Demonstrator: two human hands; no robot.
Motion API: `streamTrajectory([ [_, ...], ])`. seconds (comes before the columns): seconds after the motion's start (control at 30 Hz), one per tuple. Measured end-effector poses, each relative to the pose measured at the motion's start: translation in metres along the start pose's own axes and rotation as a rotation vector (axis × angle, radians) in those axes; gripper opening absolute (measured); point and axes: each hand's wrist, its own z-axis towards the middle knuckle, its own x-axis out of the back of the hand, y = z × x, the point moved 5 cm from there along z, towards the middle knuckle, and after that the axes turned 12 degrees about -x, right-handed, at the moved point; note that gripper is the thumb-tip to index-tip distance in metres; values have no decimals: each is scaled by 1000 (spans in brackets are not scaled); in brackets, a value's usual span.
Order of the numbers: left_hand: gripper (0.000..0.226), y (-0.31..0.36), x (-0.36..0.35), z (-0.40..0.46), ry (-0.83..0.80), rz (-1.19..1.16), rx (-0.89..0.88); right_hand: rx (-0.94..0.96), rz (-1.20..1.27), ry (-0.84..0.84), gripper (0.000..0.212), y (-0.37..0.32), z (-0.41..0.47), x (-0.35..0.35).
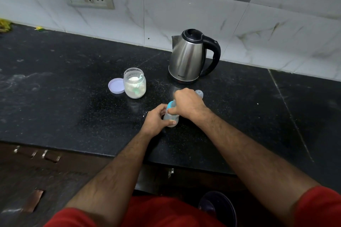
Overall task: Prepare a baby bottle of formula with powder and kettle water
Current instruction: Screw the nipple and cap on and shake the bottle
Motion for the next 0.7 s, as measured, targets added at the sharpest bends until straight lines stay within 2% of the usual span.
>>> streamTrajectory([
  [0.07, 50, 0, 1, 0, -3, 29, -3, -40, -21, 4, 53, 3, 1, -3],
  [0.13, 49, 1, 1, 0, -9, 49, -15, -17, -25, 8, 57, 10, 2, -3],
  [0.27, 55, -2, 1, 2, 7, 9, -30, 156, 182, -208, 76, 24, 4, -5],
  [0.33, 56, -3, 0, 2, 3, 18, -30, 197, 210, -265, 68, 26, 6, -8],
  [0.47, 54, -3, 1, 2, -2, 30, -28, 158, 227, -126, 33, 26, 11, -10],
  [0.63, 49, -4, 1, 1, -7, 61, -7, -5, 51, 37, 57, 19, 5, -18],
  [0.7, 48, -3, 2, 1, -7, 79, -18, -11, 37, 78, 64, 22, 4, -16],
])
